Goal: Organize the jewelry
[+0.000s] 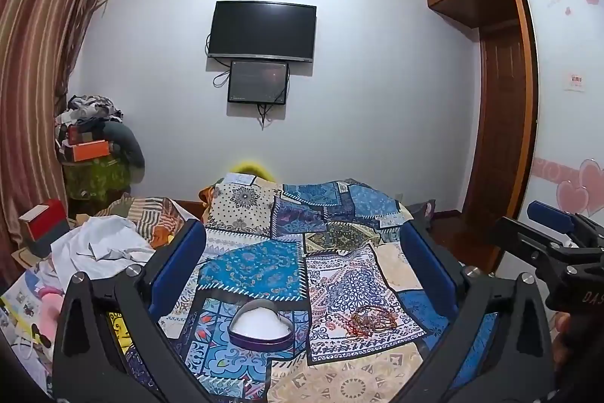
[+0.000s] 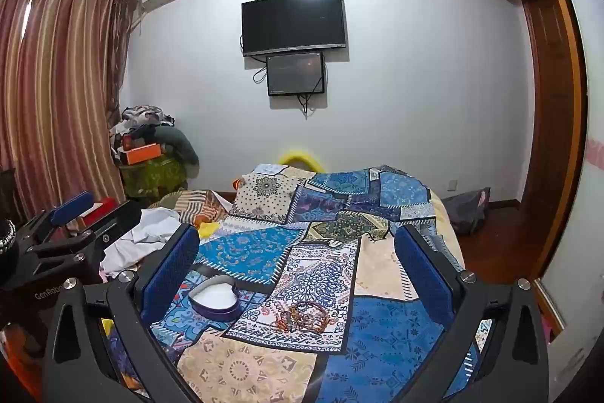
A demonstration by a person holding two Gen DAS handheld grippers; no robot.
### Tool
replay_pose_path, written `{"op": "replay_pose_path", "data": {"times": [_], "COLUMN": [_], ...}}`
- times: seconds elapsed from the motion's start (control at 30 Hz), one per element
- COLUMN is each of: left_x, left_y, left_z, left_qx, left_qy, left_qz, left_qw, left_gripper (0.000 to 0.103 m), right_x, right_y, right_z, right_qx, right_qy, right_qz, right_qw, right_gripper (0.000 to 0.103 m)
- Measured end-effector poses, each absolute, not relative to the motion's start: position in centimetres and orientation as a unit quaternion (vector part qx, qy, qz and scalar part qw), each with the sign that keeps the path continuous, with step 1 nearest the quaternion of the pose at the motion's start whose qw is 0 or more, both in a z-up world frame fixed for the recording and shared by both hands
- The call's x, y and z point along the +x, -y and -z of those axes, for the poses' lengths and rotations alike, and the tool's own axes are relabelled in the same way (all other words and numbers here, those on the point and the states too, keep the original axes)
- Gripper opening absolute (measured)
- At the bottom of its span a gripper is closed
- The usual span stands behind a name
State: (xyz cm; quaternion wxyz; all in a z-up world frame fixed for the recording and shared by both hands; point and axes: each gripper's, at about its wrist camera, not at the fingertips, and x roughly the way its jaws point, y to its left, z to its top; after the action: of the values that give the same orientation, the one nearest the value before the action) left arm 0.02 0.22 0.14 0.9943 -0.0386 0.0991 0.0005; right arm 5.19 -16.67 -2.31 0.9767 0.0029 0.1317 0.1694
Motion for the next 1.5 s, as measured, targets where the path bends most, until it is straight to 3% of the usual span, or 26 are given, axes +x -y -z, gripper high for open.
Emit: {"op": "replay_pose_path", "data": {"times": [1.5], "left_x": [-0.02], "left_y": [-0.20], "left_z": [-0.11], "left_qx": [-0.038], "left_qy": [-0.101], "left_qz": [0.002], "left_qw": [0.994], "left_gripper": [0.103], "right_x": [4.49], "right_y": [16.33], "right_z": [1.63], "right_qx": [-0.001], "right_qy": [-0.127], "right_qz": [-0.171], "right_qw": [0.977], "right_gripper": [0.103]}}
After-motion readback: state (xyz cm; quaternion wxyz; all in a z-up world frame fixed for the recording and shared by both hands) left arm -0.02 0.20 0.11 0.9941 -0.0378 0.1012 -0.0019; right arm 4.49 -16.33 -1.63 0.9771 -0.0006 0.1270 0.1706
